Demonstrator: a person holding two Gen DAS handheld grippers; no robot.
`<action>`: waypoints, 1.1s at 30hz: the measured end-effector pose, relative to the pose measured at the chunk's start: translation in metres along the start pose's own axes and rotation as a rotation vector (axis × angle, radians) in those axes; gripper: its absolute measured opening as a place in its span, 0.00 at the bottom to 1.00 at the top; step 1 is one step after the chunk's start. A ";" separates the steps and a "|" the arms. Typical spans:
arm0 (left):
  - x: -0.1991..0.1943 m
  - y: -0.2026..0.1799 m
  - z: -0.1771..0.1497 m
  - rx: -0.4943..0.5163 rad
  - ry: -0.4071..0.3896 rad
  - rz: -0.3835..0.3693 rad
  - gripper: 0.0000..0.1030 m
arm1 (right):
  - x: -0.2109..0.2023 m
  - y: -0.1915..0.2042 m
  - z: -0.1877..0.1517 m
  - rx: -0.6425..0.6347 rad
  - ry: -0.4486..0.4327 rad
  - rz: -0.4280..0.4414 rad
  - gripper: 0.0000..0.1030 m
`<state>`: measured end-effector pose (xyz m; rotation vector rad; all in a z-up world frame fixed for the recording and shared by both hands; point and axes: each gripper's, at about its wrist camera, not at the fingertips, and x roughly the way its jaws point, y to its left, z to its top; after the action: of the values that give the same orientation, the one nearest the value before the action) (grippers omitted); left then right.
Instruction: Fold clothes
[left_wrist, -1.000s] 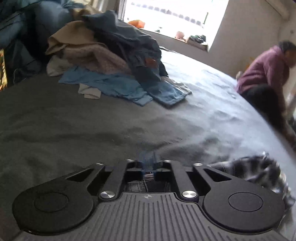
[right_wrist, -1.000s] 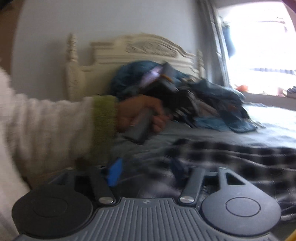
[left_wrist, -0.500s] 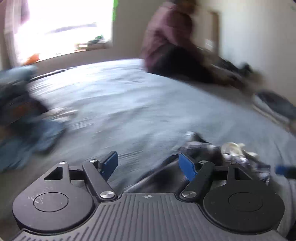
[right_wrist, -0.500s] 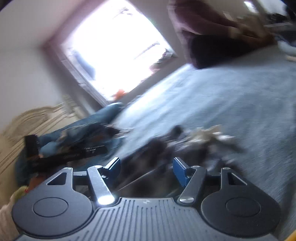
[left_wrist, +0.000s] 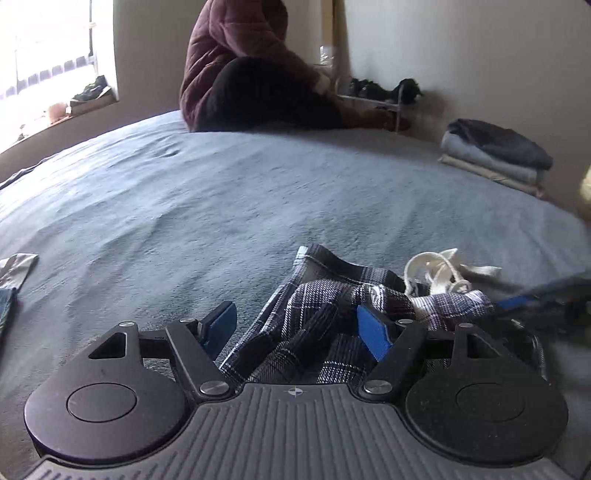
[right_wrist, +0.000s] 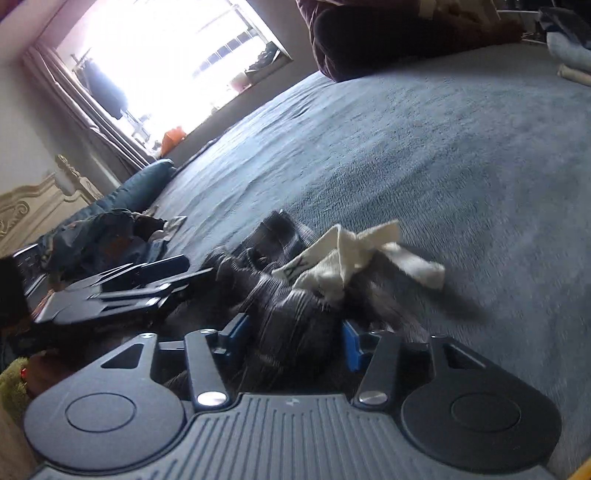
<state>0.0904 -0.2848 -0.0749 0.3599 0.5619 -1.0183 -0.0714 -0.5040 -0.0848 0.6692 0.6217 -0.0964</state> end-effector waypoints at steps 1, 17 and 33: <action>0.000 0.001 0.000 0.005 -0.005 -0.004 0.70 | 0.004 0.000 0.004 0.000 -0.001 0.002 0.43; 0.015 -0.032 0.011 0.086 -0.044 -0.014 0.70 | -0.032 -0.024 -0.012 0.081 -0.140 -0.005 0.15; -0.116 -0.025 -0.055 0.076 0.032 0.197 0.71 | 0.006 0.025 0.094 -0.272 0.124 0.222 0.63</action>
<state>0.0063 -0.1868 -0.0506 0.4905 0.5067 -0.8463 -0.0120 -0.5407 -0.0175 0.4782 0.6606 0.2348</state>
